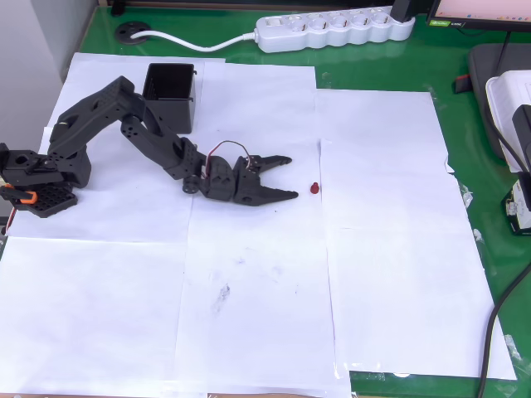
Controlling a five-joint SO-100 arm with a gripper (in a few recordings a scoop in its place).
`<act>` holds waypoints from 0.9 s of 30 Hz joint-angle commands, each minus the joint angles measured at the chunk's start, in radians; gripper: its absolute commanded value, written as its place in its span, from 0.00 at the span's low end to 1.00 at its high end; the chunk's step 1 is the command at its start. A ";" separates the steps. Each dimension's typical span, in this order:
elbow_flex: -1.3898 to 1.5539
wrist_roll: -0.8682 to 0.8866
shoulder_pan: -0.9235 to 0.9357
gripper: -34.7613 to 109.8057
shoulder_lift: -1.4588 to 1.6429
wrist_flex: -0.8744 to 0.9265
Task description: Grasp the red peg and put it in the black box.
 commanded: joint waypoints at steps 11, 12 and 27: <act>0.187 -0.023 0.029 0.49 0.091 0.023; 0.181 -0.015 0.029 0.49 0.078 0.043; 0.272 0.060 0.031 0.50 0.067 0.232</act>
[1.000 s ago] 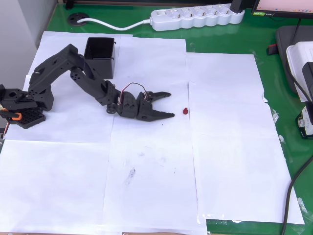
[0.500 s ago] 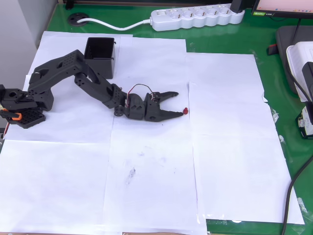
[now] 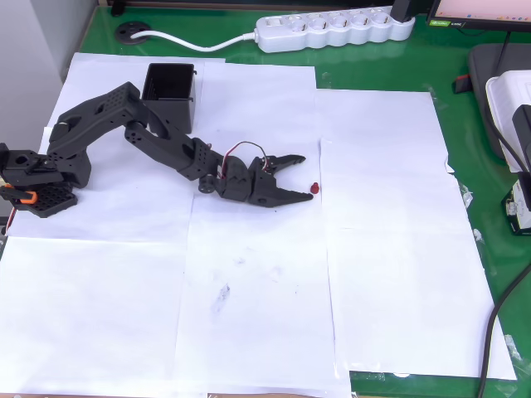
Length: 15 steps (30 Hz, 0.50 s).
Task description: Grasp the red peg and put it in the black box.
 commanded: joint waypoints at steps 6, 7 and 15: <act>0.106 -0.009 0.029 0.50 0.054 0.005; 0.104 -0.012 0.029 0.50 0.054 0.005; 0.104 -0.015 0.026 0.50 0.061 0.000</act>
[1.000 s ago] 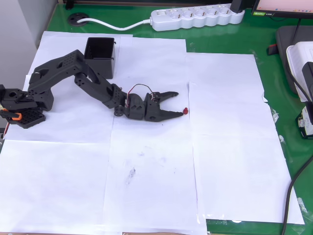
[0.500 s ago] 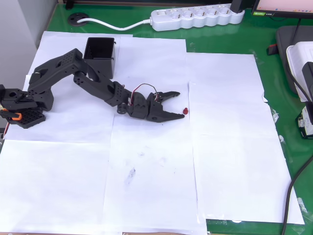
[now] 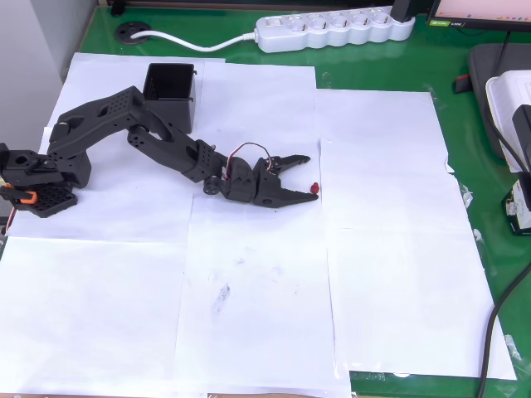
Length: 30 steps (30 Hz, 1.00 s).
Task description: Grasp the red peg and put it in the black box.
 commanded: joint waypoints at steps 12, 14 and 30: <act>0.029 -0.020 0.025 0.50 0.008 -0.002; 0.029 -0.020 0.023 0.50 0.009 -0.002; 0.034 0.000 0.020 0.24 0.014 -0.011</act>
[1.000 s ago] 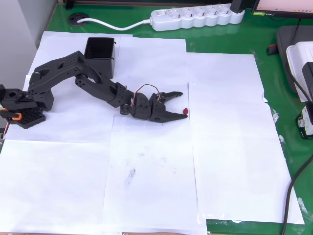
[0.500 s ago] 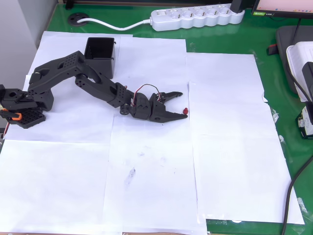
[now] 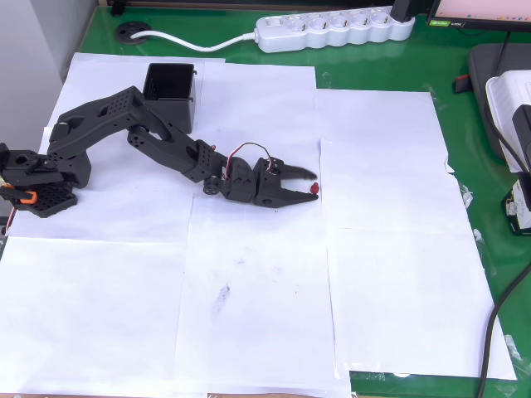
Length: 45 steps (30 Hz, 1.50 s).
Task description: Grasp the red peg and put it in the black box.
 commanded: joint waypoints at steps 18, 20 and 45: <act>0.051 0.023 -0.017 0.24 -0.202 0.110; 0.060 0.040 -0.031 0.24 -0.282 0.156; 0.179 0.423 -0.448 0.24 -1.301 1.525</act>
